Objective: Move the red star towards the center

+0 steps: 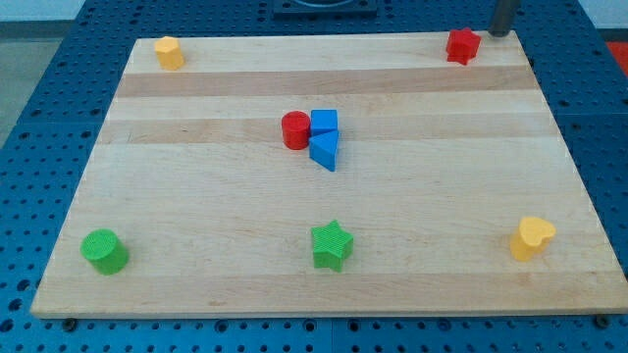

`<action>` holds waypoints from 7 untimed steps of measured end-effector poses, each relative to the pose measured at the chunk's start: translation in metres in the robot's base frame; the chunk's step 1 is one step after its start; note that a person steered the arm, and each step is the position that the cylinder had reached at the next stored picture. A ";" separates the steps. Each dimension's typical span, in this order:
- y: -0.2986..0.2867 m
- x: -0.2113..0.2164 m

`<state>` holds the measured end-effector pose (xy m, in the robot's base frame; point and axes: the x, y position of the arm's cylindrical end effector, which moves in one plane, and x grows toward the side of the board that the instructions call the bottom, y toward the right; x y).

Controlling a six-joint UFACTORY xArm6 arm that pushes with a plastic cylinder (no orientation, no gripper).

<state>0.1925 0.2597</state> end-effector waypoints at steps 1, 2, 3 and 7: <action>-0.024 0.015; -0.032 0.032; -0.049 0.035; -0.112 0.089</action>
<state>0.2820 0.1476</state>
